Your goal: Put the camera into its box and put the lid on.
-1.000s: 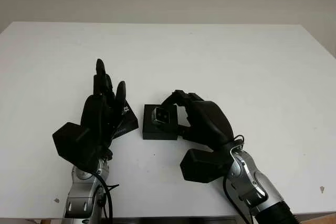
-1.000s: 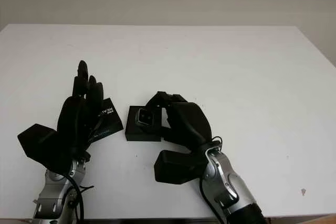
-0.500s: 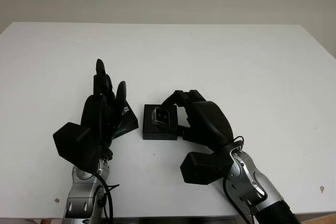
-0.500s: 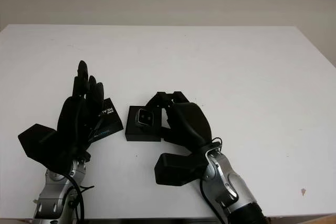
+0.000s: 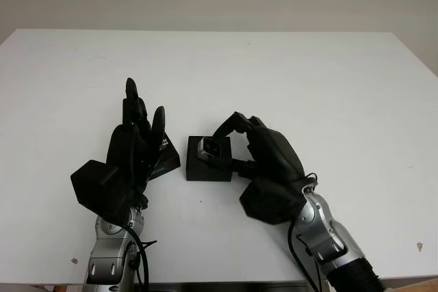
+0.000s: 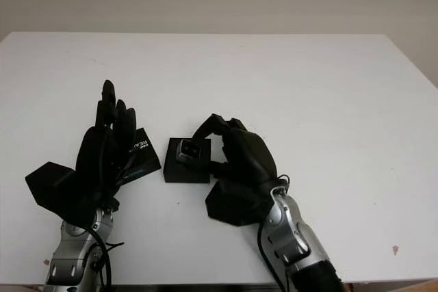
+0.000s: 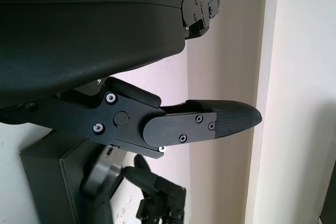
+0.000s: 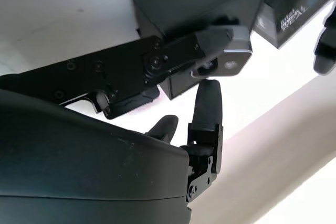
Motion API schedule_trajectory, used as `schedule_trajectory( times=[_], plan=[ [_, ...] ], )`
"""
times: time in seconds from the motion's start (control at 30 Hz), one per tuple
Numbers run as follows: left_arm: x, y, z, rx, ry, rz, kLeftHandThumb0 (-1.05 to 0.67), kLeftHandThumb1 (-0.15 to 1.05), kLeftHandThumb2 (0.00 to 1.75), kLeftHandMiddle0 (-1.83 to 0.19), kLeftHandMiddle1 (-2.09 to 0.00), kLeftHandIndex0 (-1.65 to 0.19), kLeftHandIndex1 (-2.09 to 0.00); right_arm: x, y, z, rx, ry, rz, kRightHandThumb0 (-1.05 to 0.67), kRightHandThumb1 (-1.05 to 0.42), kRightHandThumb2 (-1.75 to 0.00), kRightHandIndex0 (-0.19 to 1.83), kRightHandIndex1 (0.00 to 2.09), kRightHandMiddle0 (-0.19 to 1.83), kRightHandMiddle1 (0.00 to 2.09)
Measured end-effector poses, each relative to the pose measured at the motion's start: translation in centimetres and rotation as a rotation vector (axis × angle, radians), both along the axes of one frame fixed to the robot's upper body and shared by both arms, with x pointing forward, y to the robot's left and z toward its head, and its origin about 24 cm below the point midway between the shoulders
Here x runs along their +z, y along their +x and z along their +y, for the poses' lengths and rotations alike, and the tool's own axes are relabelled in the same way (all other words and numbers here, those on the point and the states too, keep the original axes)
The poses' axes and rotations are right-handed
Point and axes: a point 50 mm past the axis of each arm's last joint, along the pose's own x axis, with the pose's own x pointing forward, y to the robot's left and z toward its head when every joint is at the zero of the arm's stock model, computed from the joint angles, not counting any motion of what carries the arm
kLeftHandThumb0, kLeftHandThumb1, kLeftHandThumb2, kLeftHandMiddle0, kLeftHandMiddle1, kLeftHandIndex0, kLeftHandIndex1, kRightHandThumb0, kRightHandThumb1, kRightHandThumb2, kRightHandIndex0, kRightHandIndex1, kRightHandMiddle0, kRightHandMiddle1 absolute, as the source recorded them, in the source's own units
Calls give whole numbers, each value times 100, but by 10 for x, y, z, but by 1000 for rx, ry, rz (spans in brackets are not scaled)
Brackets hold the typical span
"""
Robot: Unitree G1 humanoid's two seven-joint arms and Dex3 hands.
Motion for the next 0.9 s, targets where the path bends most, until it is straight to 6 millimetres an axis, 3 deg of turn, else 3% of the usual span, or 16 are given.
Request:
schedule_trajectory(
  times=[0.17, 0.9],
  plan=[
    [0, 0, -1, 1, -7, 1, -76, 105, 46, 19, 0, 18, -4, 16, 10, -6, -26, 56, 12, -38, -94, -5, 26, 64, 34, 151],
    [-1, 0, -2, 8, -11, 4, -75, 105, 48, 19, 0, 19, -5, 22, 5, -4, 33, 81, 57, -40, -96, -6, 24, 62, 33, 153]
  ],
)
